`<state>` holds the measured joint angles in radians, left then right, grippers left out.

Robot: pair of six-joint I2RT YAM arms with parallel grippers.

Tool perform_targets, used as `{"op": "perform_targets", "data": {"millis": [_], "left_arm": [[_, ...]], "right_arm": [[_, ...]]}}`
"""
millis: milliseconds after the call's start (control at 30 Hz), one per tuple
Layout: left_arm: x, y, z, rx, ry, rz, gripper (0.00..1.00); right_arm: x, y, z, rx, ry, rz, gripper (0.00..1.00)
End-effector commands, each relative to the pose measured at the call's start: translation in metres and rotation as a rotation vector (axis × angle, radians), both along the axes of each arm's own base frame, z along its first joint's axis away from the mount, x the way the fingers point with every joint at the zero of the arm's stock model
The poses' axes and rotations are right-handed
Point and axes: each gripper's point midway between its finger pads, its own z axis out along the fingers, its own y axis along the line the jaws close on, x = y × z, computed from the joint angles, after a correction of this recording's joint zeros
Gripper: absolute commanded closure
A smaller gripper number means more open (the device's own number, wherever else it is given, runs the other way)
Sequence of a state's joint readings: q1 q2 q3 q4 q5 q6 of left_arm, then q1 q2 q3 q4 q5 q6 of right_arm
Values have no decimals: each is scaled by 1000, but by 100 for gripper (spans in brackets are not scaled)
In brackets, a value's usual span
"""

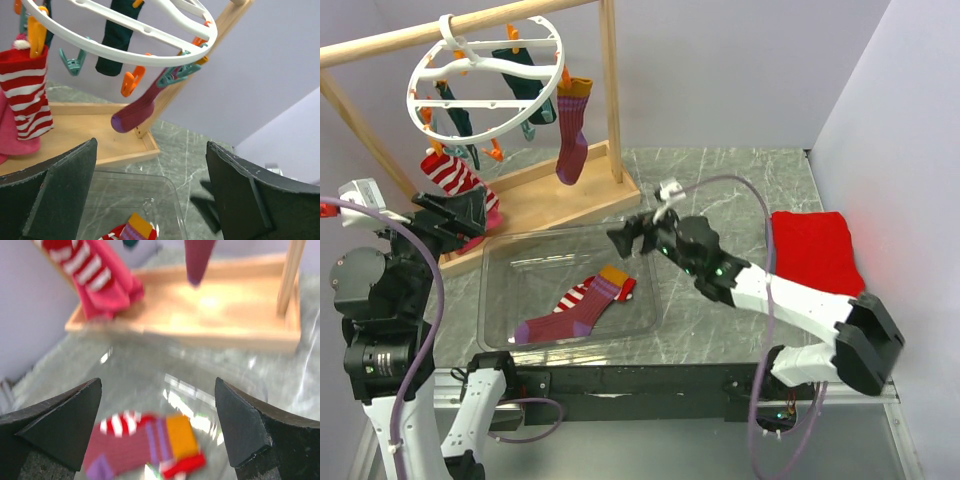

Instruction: Remove the socks clipped to the hanger

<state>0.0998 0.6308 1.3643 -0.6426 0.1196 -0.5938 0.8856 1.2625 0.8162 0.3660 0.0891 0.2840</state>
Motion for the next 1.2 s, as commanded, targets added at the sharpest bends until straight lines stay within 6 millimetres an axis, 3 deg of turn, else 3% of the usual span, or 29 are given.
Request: {"op": "perform_targets", "data": {"millis": [0,33,67,100,133,167,200,267,300,333,367,400,433,467,500,533,600,667,700,833,933,1000,1033,1067,1133,1167], "left_arm": [[0,-13,-4,-2,-6,-76,6],[1,-13,-5,2,-2,-79,5],[1,-14,-4,7,-6,-83,5],[3,-14,-5,8,-8,-86,5],[5,-15,-5,9,-8,-93,5],[6,-19,-5,12,-9,-114,5],[7,-20,-3,15,-18,-124,6],[10,-23,-4,23,-18,-141,6],[10,-23,-5,27,-16,-144,6],[9,-22,-5,33,-15,-140,6],[9,-19,-5,39,-16,-122,6],[8,-18,-3,42,-22,-113,6],[5,-18,-1,45,-35,-110,6],[3,-18,1,47,-45,-111,6],[2,-19,3,52,-57,-115,6],[0,-20,6,55,-71,-118,6],[-1,-20,9,61,-80,-119,6],[-3,-20,11,68,-84,-118,5],[-3,-21,11,71,-81,-123,6],[-3,-23,11,86,-75,-137,5],[0,-24,8,77,-65,-146,5],[3,-27,6,73,-62,-165,5],[4,-28,6,68,-60,-169,5],[3,-31,6,67,-61,-189,6],[3,-35,8,61,-65,-210,8],[-1,-38,12,60,-76,-227,8]], "right_arm": [[35,25,81,143,-202,33,0],[51,33,66,120,-184,35,0],[62,39,88,156,-222,34,0],[73,43,90,162,-226,28,0],[90,52,72,138,-203,30,0],[99,60,92,169,-243,41,0],[114,68,75,146,-227,39,0],[129,78,93,174,-286,60,0],[141,88,74,153,-273,68,0],[149,93,87,174,-301,67,0],[157,97,85,173,-305,67,0],[169,104,63,152,-281,65,0],[176,109,73,170,-298,61,0],[183,111,69,168,-296,61,0],[192,119,49,149,-277,62,0],[198,122,57,158,-292,55,0],[211,127,37,135,-272,36,0],[217,130,41,156,-285,37,0],[221,132,30,147,-277,36,0],[229,135,27,143,-289,32,3],[228,136,31,157,-304,50,10],[226,139,32,165,-313,68,21],[225,139,37,172,-321,85,27],[225,141,37,174,-316,93,48],[225,147,37,179,-297,121,67],[225,148,37,174,-294,130,70]]}}
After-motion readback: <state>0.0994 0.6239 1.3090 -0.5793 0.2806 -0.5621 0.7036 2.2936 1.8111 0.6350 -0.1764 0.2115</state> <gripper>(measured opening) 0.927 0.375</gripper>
